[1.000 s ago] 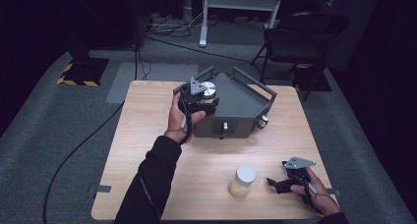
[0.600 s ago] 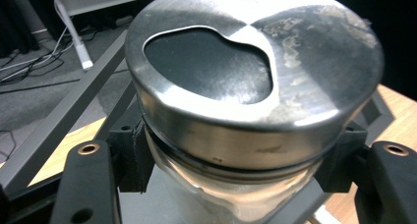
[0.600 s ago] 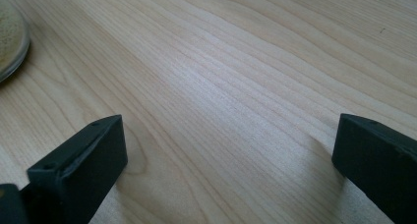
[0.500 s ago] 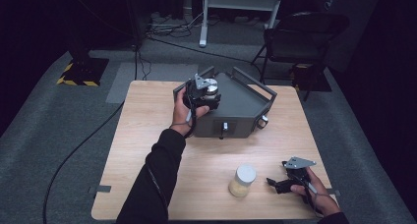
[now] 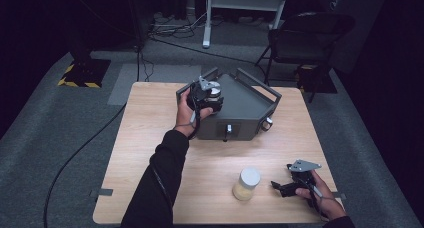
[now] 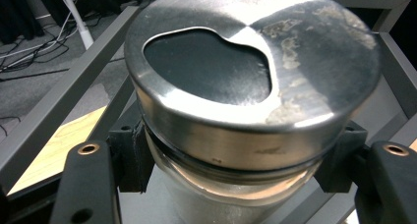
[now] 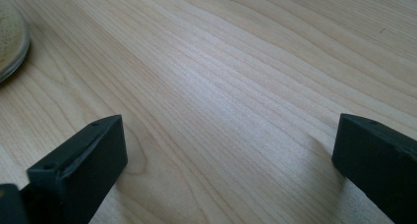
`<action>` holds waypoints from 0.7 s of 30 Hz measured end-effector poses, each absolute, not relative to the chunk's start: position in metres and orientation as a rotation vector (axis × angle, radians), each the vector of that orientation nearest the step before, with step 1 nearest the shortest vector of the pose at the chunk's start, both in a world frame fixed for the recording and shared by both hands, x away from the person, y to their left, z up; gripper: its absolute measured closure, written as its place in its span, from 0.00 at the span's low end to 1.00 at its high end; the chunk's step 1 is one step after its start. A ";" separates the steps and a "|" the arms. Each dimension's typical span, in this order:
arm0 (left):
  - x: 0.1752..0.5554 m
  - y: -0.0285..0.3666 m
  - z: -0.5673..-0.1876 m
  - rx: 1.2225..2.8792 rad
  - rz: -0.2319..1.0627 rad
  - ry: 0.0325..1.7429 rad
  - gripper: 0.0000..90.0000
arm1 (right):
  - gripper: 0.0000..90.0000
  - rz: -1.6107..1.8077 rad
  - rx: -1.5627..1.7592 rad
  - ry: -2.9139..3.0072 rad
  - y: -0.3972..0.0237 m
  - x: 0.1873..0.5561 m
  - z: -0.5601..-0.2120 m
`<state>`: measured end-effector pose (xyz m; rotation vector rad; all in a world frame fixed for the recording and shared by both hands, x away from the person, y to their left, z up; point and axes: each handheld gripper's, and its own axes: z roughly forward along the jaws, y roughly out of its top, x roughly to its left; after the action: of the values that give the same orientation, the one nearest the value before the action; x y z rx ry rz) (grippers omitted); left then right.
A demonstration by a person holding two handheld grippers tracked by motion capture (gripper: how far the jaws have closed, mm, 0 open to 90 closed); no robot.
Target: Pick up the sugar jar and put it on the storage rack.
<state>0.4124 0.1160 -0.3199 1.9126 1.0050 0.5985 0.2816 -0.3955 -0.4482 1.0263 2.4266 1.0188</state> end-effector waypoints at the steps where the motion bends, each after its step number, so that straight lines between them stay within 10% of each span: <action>1: 0.413 0.115 -0.320 1.917 0.601 1.003 0.35 | 0.00 1.019 1.026 2.427 -0.396 0.282 -0.448; 21: 0.417 0.117 -0.333 1.898 0.582 1.016 0.34 | 0.00 1.020 1.024 2.429 -0.396 0.282 -0.448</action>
<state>0.4173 0.1166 -0.3332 1.8975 1.0164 0.5821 0.2815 -0.3960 -0.4481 1.0235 2.4290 1.0196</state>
